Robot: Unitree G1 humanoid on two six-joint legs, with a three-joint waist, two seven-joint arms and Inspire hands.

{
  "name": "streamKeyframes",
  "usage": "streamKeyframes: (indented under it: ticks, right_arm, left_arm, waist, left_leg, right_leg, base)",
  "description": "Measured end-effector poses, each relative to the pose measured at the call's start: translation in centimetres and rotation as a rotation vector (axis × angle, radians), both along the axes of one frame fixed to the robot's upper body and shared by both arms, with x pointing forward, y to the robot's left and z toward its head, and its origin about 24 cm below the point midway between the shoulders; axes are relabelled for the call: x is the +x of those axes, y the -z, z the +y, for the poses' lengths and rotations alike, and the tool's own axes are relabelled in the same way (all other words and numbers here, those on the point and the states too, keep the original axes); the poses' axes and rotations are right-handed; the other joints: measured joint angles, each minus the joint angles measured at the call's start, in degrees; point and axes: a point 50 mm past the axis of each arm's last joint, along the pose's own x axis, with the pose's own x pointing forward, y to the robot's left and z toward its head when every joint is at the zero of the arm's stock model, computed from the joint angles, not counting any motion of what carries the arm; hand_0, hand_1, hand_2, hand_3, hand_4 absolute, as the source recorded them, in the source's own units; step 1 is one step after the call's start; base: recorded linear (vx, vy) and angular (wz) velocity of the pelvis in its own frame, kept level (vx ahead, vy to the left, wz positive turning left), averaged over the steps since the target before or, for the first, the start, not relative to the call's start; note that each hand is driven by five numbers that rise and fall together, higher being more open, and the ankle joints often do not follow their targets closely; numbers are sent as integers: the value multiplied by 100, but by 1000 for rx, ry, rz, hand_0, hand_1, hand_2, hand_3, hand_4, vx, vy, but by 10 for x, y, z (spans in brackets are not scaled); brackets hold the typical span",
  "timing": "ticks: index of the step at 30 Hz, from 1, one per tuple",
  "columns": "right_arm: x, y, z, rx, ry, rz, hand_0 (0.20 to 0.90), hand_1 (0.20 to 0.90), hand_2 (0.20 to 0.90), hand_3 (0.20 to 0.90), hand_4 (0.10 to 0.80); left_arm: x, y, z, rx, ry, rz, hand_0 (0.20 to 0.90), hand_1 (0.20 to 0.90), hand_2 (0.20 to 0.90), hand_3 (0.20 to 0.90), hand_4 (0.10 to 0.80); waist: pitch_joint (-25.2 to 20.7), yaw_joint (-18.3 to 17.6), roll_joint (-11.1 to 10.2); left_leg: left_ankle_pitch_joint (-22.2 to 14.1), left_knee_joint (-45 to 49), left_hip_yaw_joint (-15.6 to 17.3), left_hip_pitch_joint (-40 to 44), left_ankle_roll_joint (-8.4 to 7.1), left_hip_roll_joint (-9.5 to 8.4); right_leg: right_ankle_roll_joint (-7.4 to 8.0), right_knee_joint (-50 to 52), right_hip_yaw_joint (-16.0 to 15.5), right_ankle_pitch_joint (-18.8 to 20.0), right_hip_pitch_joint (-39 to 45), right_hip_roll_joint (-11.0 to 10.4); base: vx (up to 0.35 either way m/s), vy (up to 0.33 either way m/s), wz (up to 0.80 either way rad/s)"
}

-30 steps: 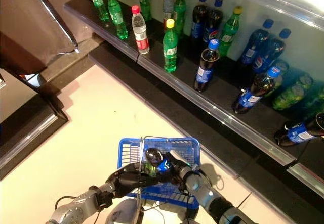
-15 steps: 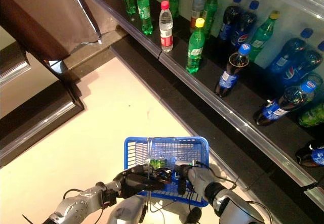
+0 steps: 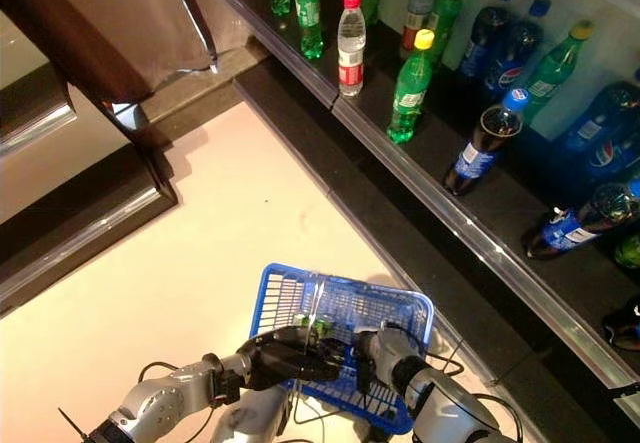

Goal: Pick up the drink and place into the basket.

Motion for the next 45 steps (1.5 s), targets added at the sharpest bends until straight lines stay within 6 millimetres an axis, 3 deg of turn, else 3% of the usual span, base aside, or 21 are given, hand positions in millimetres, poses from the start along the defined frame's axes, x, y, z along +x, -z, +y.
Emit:
streamKeyframes:
  ticks: [1,2,3,4,5,14,19,24,28,36,38,45]
  right_arm:
    - [0,0,0,0,0,0,347,347,347,255,155]
    - [0,0,-1,2,12,-6,420,420,420,340,240]
    - [1,-1,-1,0,19,-16,702,702,702,669,569]
    - [2,-1,-2,3,30,-26,764,764,764,741,641]
    - [2,-2,-3,12,47,-39,900,900,900,900,800]
    - [19,-17,-3,111,136,-181,900,900,900,900,800]
    - [27,-29,12,218,132,-255,900,900,900,900,800]
    - [31,-57,35,380,85,-397,900,900,900,900,800]
    - [22,-72,41,491,100,-478,900,900,900,900,800]
    - [-8,-88,16,649,206,-554,900,900,900,900,800]
    - [-18,-92,19,720,201,-540,900,900,900,900,800]
    - [-29,-95,26,905,283,-559,900,900,900,900,800]
  left_arm:
    - [0,0,0,0,0,0,300,300,300,200,100]
    - [2,-2,0,3,2,-9,300,300,300,200,100]
    - [4,-3,0,3,4,-16,300,300,300,200,100]
    - [5,-4,0,2,5,-19,300,300,300,200,100]
    - [5,-4,0,2,5,-21,300,300,300,200,100]
    - [10,-8,5,0,-15,-9,300,300,300,200,100]
    - [11,-5,13,39,-64,5,300,300,300,200,100]
    - [14,-5,29,45,-164,-2,300,300,300,200,100]
    - [10,-1,48,41,-274,9,300,300,300,200,100]
    - [-6,10,80,83,-459,55,300,300,300,200,100]
    - [-11,13,88,105,-503,63,300,300,300,200,100]
    - [-17,19,92,128,-627,56,300,300,300,200,100]
  waist:
    - [0,0,0]
    - [59,-6,-12]
    - [108,-5,-14]
    - [128,-8,-20]
    - [135,-10,-23]
    - [179,-24,-97]
    - [216,-125,-184]
    - [212,-174,-191]
    - [221,-192,-238]
    - [140,-341,-519]
    - [108,-403,-577]
    - [74,-490,-639]
  left_leg:
    - [0,0,0,0,0,0]
    - [0,0,-1,-1,0,-1]
    - [0,0,-2,-2,0,-2]
    - [0,0,-3,-8,1,-4]
    - [0,0,-9,-24,1,-8]
    - [5,1,-12,-28,7,-16]
    - [18,1,-8,26,8,-7]
    - [27,1,-6,37,8,0]
    - [22,0,-12,106,15,-13]
    - [-76,-3,137,319,61,-56]
    - [-109,-2,250,396,94,-60]
    - [-256,173,387,542,163,-110]
  right_leg:
    - [0,0,0,0,0,0]
    - [0,0,0,0,0,0]
    - [0,1,-1,0,0,0]
    - [0,4,-2,0,-6,7]
    - [0,4,-2,0,-19,4]
    - [3,4,-1,1,-9,10]
    - [3,13,13,0,42,-1]
    - [2,45,21,0,41,-1]
    - [3,53,35,1,112,-14]
    - [43,73,442,-31,229,-101]
    - [51,102,552,-34,234,-133]
    - [103,460,715,-147,222,-270]
  base:
    - [0,0,0]
    - [0,0,0]
    - [0,0,0]
    - [0,0,0]
    - [0,0,0]
    - [22,-5,1]
    - [11,2,0]
    - [34,4,0]
    - [98,35,2]
    - [124,91,-9]
    - [127,106,-26]
    - [91,59,-10]
